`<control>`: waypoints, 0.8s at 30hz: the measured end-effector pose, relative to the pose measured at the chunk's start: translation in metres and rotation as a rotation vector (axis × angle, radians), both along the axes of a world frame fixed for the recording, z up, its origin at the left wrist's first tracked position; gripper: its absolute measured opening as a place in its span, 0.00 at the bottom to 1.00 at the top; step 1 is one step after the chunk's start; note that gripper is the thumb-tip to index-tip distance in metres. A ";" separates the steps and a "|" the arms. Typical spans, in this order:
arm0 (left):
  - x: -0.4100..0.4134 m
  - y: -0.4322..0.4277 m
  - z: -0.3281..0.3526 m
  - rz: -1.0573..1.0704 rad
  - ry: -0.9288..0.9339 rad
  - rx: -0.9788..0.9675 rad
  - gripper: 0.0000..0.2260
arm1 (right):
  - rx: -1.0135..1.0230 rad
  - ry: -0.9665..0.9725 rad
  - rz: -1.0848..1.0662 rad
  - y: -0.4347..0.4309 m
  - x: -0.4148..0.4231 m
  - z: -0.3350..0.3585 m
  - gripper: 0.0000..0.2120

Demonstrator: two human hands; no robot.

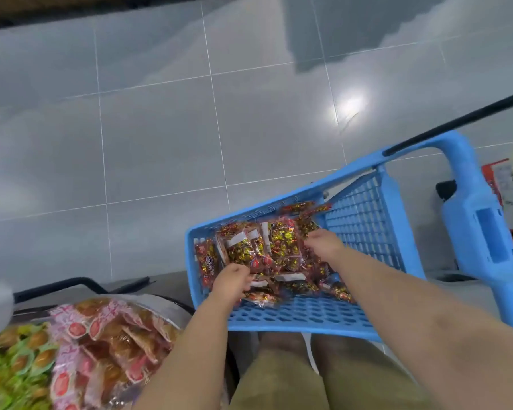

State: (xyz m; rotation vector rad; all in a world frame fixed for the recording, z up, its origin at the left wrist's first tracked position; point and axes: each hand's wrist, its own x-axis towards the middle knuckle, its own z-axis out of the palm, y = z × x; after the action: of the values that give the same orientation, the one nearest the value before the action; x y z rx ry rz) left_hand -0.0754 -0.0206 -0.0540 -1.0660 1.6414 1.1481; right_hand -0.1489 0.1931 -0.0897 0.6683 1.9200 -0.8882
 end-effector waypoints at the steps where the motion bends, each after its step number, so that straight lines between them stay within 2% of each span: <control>1: 0.005 0.001 -0.008 0.041 0.009 0.012 0.08 | -0.005 0.007 -0.009 -0.006 -0.002 -0.011 0.21; 4: 0.022 0.005 -0.020 0.115 -0.094 0.075 0.08 | -0.048 -0.008 0.020 -0.021 -0.003 -0.039 0.27; 6: 0.035 0.005 -0.028 0.176 -0.142 0.077 0.07 | -0.044 0.013 0.012 -0.024 0.000 -0.053 0.26; 11: 0.043 0.003 -0.036 0.302 -0.124 0.056 0.05 | -0.061 0.031 0.070 -0.025 0.008 -0.071 0.25; 14: 0.034 0.005 -0.042 0.246 -0.094 0.047 0.05 | -0.112 0.043 0.053 -0.028 0.010 -0.076 0.29; 17: 0.020 0.010 -0.040 0.336 -0.080 0.071 0.04 | -0.134 0.076 0.064 -0.026 0.012 -0.072 0.25; 21: 0.004 0.019 -0.035 0.467 -0.012 0.158 0.08 | -0.175 0.146 -0.192 0.000 0.012 -0.042 0.23; 22: 0.001 0.022 -0.035 0.447 0.019 0.168 0.12 | -0.216 0.147 -0.248 0.009 0.012 -0.032 0.21; 24: -0.007 0.029 -0.032 0.381 0.064 0.211 0.18 | -0.353 0.093 -0.287 0.026 0.012 -0.016 0.08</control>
State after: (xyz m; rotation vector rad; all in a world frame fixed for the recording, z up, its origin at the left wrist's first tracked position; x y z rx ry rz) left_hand -0.0828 0.0086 -0.0859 -1.2452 1.3600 1.5796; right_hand -0.1367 0.2188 -0.1057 0.7062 1.7088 -1.4207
